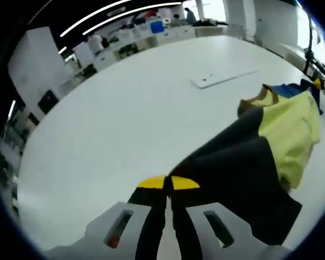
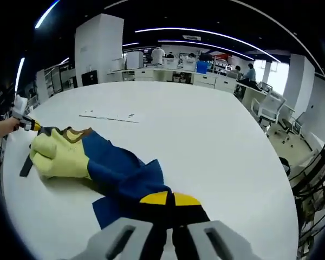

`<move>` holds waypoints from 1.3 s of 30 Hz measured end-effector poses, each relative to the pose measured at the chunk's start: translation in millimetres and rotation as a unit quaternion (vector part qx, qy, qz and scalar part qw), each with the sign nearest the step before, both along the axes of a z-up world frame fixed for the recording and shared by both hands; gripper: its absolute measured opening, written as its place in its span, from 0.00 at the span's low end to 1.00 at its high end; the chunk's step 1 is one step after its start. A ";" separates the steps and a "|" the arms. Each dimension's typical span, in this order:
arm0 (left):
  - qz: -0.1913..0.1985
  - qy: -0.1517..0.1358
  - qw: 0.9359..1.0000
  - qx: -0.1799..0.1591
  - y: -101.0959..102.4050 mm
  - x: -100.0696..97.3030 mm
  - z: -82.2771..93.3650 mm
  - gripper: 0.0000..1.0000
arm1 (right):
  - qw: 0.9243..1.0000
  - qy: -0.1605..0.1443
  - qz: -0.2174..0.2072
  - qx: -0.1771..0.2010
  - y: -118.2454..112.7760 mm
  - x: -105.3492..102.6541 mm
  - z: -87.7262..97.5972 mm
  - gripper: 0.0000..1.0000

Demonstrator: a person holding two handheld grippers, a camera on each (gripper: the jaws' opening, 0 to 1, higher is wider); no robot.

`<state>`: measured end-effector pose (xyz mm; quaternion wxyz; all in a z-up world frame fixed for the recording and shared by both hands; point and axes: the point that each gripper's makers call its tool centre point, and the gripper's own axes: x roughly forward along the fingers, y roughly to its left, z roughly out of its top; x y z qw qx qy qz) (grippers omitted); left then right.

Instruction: Fold the garment on the visible template until the final outline fits inside the template.

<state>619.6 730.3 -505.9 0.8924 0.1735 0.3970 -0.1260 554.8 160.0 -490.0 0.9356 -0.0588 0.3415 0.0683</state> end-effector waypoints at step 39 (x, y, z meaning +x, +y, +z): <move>-0.085 -0.116 0.978 -0.149 -99.2 -72.9 69.6 0.63 | 0.987 -0.021 0.122 0.104 87.8 -33.6 36.2 0.69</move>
